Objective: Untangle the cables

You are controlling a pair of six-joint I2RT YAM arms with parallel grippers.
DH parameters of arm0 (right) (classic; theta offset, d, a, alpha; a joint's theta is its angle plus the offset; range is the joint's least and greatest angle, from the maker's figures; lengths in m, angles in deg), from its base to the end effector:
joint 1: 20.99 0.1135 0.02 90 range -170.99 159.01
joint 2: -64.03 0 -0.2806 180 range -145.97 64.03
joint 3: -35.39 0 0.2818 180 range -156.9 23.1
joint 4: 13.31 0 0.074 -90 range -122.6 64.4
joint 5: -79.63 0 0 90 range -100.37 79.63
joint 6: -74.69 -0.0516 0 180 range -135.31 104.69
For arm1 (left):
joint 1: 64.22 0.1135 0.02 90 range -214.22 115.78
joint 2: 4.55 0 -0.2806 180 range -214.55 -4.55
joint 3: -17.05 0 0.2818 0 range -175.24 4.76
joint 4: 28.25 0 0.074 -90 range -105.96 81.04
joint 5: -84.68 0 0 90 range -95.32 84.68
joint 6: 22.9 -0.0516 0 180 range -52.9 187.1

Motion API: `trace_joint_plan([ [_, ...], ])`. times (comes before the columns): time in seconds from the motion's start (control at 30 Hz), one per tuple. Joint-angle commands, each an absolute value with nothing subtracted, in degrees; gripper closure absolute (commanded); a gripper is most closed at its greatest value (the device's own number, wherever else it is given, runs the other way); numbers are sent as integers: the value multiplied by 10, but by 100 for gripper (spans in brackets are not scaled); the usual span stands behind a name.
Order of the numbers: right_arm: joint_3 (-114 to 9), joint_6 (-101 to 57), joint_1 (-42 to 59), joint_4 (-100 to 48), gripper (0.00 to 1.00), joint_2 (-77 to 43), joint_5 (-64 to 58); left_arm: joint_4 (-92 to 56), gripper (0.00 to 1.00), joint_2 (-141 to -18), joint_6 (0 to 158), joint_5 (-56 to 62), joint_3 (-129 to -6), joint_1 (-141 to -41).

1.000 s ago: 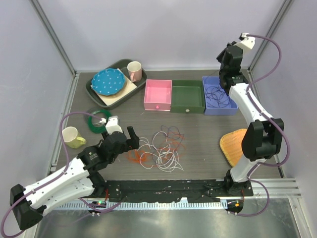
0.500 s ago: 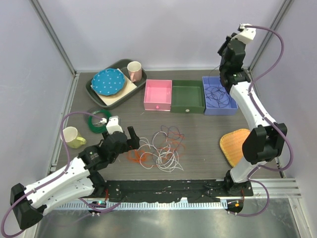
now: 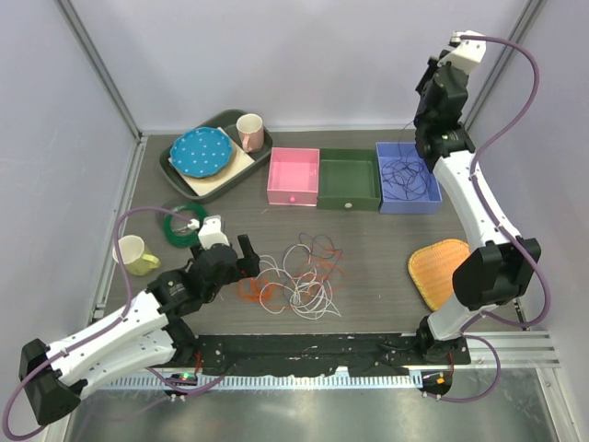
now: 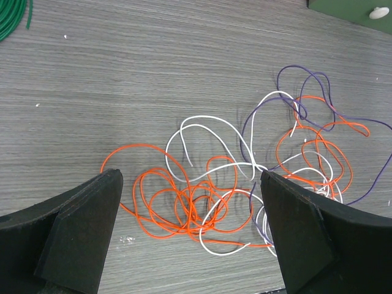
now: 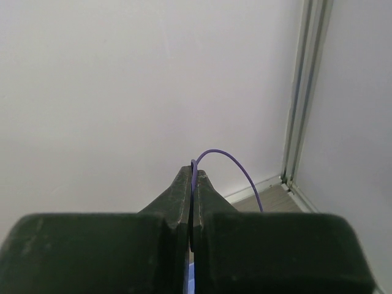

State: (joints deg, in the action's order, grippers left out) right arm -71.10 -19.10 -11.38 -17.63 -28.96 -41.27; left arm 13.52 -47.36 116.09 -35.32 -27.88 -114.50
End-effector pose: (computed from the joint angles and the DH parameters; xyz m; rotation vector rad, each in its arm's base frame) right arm 0.4239 0.0449 0.4784 0.3735 1.3867 -0.1878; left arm 0.1394 -0.1275 0.2389 -0.2485 2.1697 -0.4000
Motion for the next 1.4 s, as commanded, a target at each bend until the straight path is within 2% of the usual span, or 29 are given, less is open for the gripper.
trace_joint_plan([
  [0.0, -746, -152, -111, -167, 99, -269, -437, 107, 0, -479, 1155, -367, -276, -1147],
  [0.13, -675, -214, -111, -157, 99, -248, -430, 106, 0, -488, 1155, -363, -278, -1147],
  [0.47, -593, -287, -108, -128, 99, -261, -416, 101, 0, -483, 1157, -355, -271, -1147],
  [0.77, -586, -273, -88, -122, 99, -283, -446, 101, 0, -491, 1159, -355, -271, -1146],
  [1.1, -536, -293, -89, -118, 99, -320, -568, 97, 0, -483, 1160, -351, -265, -1147],
  [1.37, -535, -348, -91, -160, 99, -381, -539, 95, 0, -499, 1161, -356, -268, -1146],
])
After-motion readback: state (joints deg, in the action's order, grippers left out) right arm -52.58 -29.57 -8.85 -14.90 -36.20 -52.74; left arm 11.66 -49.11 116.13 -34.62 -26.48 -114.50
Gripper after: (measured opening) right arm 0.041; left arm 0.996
